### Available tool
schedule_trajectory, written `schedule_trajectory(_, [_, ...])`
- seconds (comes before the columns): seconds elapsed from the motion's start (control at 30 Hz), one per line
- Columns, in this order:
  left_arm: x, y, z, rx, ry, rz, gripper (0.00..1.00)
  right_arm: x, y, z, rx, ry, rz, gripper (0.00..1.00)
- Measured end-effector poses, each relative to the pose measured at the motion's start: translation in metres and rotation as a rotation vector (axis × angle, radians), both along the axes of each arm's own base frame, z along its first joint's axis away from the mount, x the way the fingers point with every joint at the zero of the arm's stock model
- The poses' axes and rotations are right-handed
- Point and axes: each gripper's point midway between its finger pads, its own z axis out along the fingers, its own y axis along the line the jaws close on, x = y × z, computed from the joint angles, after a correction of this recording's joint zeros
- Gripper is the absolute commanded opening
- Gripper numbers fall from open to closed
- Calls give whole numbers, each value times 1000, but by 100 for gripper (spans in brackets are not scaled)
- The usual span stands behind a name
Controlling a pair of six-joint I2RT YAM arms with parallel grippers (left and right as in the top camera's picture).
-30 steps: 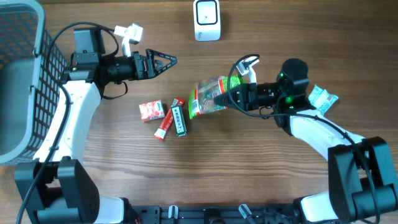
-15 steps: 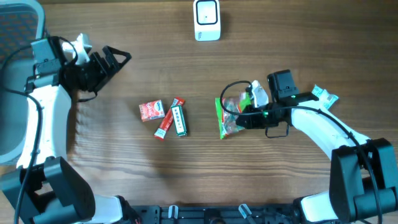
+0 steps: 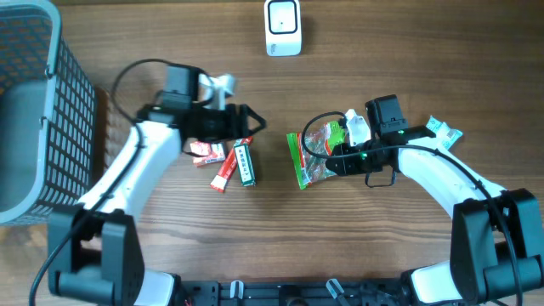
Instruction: Scan the item barcode
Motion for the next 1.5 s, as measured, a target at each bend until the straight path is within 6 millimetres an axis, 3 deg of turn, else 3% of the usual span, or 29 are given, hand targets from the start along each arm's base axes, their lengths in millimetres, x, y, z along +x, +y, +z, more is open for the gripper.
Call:
schedule_trajectory(0.07, [-1,-32,-10,-12,-7,-45,29,-4,4,0,28,12,4,37])
schedule_trajectory(0.1, [-5,-50,-21,-13,8,-74,27,-7,5,-1,35,25,6,37])
schedule_trajectory(0.2, [-9,-93,-54,-30,25,-118,27,-11,6,-2,46,38,7,55])
schedule_trajectory(0.23, [-11,-101,-63,-25,34,-125,28,-11,6,-2,49,40,7,64])
schedule_trajectory(0.4, [-20,-116,-95,50,57,-118,27,0,10,1,66,-17,12,67])
schedule_trajectory(0.67, [-19,-116,-96,65,49,-113,27,-3,17,-3,122,-47,40,60])
schedule_trajectory(0.73, [-20,-116,-96,65,50,-113,27,-6,18,-8,133,-53,43,52])
schedule_trajectory(0.77, [-20,-116,-96,65,50,-113,27,-6,19,-8,139,-57,45,43])
schedule_trajectory(0.87, [-20,-116,-97,67,53,-113,27,-3,24,-3,173,-79,59,41])
schedule_trajectory(0.93, [-20,-115,-97,67,53,-113,27,-4,25,-3,180,-75,61,28])
schedule_trajectory(1.0, [-20,-116,-97,68,54,-114,27,-6,26,-8,190,-53,63,4])
schedule_trajectory(1.3, [-13,-111,-95,54,45,-98,27,-19,25,-13,183,-20,111,4])
schedule_trajectory(1.4, [14,-83,-94,70,23,-5,30,-22,25,-13,187,-13,116,4])
schedule_trajectory(1.5, [50,-46,-34,24,-105,109,33,-26,25,-8,183,-2,160,4])
